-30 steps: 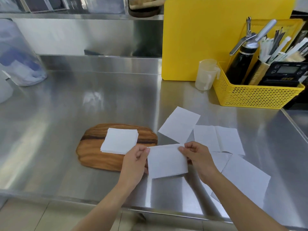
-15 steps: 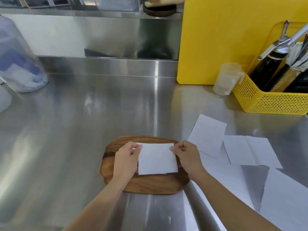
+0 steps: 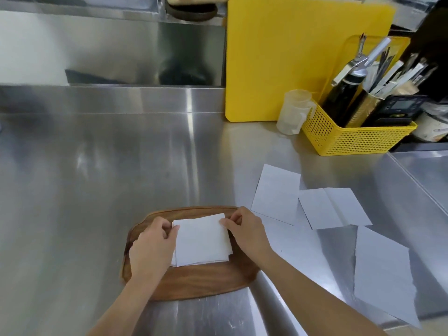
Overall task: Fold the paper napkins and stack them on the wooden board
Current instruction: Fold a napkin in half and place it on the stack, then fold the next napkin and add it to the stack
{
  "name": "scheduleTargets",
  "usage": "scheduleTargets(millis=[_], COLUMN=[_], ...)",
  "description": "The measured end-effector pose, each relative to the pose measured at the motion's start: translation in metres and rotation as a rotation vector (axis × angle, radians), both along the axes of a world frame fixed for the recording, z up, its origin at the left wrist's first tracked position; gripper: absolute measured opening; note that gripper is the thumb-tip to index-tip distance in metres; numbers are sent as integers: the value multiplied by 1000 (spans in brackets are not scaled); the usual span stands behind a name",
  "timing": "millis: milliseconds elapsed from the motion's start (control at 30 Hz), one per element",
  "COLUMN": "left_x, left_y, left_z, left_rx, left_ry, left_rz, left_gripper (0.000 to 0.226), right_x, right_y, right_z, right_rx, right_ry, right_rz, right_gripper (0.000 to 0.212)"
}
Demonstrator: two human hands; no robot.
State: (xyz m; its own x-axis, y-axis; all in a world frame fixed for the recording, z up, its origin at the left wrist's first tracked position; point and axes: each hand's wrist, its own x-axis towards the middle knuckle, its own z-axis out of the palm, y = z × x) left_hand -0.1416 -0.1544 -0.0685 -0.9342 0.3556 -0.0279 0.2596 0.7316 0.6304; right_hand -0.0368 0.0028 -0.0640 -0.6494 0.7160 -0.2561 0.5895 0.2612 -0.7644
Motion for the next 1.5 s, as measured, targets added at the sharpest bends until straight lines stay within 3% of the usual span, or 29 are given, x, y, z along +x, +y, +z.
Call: scheduleTargets(millis=[100,233,400,567,867,1033,1200,1333,1500], left_x=[-1,-5,5,19,29,22,15,11,12], left_y=[0,15,58,106,181,196,200,201,199], left_z=[4,9,17,16,8,-10,-22,-22,-27], left_rx=[-23,-79,-113,-98,-135,-86,-167,-185,-160], left_ry=[125,260,297,285,268,233,124,151,229], left_rz=[1,-147,-322,-414,-547,-870,-1109,-1124,-1090], left_gripper=[17,35,52,63,52,54,42,23,20], right_x=[8,23,45,63,69,74,80,81,75], right_y=[7,24,55,92,155,171,175,176,174], right_z=[7,16,16,14,-4,-14,-21,-30,-35], right_rx=[129,247,283,345,487,529,513,555,583], right_ry=[-52,-45,-23,-99,-196,-85,-26,-32,-5], right_rz=[12,7,14,89,186,410,633,695,640], right_gripper=[23,36,53,56,57,66,52,41,16])
